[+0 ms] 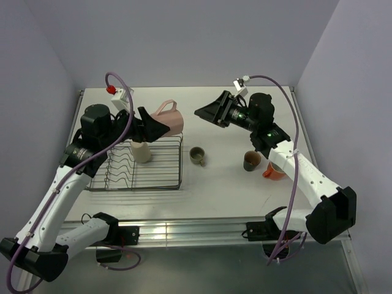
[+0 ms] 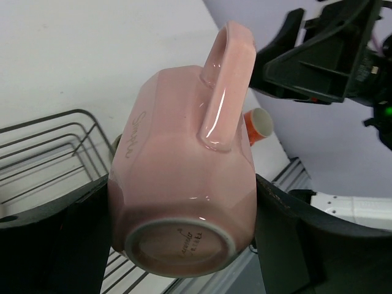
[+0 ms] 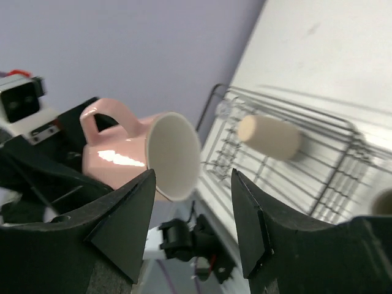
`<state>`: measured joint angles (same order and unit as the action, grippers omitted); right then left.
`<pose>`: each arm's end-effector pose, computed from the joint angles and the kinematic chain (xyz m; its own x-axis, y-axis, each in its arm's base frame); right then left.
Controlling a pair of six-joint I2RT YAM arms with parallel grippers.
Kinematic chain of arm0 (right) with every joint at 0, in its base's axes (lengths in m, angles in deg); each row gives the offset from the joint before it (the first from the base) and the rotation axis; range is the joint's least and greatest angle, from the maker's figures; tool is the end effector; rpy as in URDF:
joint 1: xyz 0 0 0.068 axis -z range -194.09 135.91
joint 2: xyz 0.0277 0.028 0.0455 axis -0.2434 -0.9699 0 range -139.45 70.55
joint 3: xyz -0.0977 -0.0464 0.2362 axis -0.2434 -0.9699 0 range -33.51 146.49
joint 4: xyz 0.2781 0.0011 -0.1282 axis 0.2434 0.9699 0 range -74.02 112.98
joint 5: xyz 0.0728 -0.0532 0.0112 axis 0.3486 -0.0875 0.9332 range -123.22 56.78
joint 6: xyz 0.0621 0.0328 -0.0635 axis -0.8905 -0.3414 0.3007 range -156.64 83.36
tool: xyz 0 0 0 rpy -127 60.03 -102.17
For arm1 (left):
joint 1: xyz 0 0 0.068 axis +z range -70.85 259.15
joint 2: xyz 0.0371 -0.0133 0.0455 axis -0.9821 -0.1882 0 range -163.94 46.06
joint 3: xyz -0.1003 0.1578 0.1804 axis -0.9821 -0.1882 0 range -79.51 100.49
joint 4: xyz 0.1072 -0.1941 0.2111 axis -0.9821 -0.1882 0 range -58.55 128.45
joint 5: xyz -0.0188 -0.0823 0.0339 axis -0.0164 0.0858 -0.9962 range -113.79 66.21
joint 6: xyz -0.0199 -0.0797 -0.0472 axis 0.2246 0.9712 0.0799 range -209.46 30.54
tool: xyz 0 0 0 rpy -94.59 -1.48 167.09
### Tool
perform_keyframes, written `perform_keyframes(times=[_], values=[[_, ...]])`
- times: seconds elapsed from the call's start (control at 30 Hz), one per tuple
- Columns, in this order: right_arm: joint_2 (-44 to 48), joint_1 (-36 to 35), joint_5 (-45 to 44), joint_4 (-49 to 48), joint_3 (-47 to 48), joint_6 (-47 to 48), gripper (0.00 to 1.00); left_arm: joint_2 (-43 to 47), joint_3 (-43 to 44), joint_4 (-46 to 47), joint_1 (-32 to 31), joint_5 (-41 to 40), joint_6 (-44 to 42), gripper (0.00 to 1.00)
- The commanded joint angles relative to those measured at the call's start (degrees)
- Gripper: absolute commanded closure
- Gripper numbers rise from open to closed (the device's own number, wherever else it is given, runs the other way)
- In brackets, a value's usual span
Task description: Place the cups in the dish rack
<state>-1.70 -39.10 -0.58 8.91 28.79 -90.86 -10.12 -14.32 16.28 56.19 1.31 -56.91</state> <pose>0.3318 0.2058 0.3533 -0.7116 0.4218 -0.5619 -0.4565 0.3304 0.8261 0.2689 -0.1535 0.3921 -0.5716 -0.2869 -0.7687 0.5054 0.6149 -0.6053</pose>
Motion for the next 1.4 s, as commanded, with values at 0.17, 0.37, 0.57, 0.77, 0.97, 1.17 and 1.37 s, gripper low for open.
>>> perform_keyframes(times=[0.17, 0.37, 0.57, 0.77, 0.97, 1.17, 1.37], values=[[4.9, 3.4, -10.8, 12.7, 1.0, 11.3, 0.39, -4.8, 9.6, -17.4, -0.2, -10.9, -8.0, 1.0], [4.4, 3.7, -11.1, 13.9, 1.6, 12.8, 0.39, -6.9, 8.3, -21.7, -0.2, -15.5, -9.8, 1.0], [3.5, 3.7, -10.9, 14.1, 1.5, 13.5, 0.39, -9.6, 5.8, -22.3, -0.3, -16.8, -11.5, 1.0], [3.1, 3.7, -11.1, 14.2, 1.5, 14.1, 0.39, -13.1, 5.9, -24.1, -3.0, -20.4, -13.0, 1.0], [2.5, 3.9, -11.3, 14.3, 1.4, 14.5, 0.39, -16.7, 7.4, -25.7, -5.5, -24.7, -13.0, 1.0], [2.5, 4.3, -11.1, 14.4, 1.3, 15.0, 0.39, -21.1, 8.7, -26.5, -7.5, -29.4, -13.1, 1.0], [2.0, 4.6, -10.6, 14.3, 1.2, 15.4, 0.39, -25.4, 10.5, -26.3, -8.7, -31.3, -13.2, 1.0]])
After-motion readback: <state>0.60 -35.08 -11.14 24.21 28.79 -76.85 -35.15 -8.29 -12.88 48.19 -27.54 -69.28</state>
